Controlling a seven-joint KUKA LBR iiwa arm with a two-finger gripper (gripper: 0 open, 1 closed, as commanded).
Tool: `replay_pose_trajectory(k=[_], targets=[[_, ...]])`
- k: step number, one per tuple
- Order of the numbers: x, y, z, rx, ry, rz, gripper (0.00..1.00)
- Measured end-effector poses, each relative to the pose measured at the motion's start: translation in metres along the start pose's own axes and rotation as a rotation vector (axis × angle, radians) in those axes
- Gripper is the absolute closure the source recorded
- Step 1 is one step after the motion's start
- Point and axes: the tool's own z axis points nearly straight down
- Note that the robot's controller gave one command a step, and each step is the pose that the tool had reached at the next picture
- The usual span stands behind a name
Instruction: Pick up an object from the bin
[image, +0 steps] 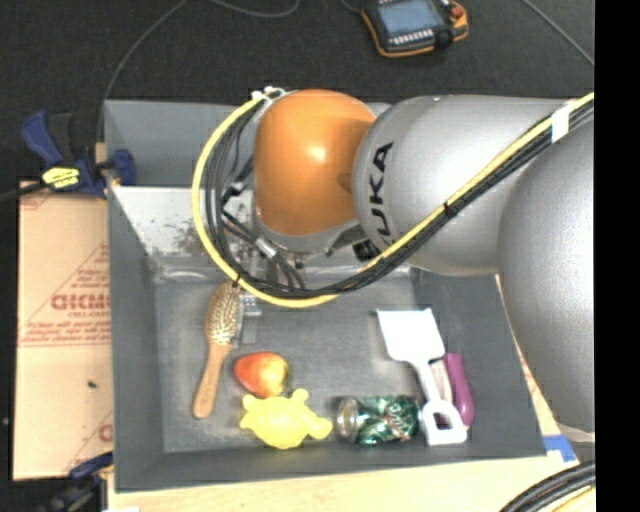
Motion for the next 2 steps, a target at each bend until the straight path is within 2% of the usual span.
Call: replay_pose_trajectory(k=[1, 2], targets=[[0.0, 0.0, 0.0, 0.0, 0.0, 0.0, 0.0], [0.019, -0.021, 0.075, 0.001, 0.005, 0.036, 0.0]])
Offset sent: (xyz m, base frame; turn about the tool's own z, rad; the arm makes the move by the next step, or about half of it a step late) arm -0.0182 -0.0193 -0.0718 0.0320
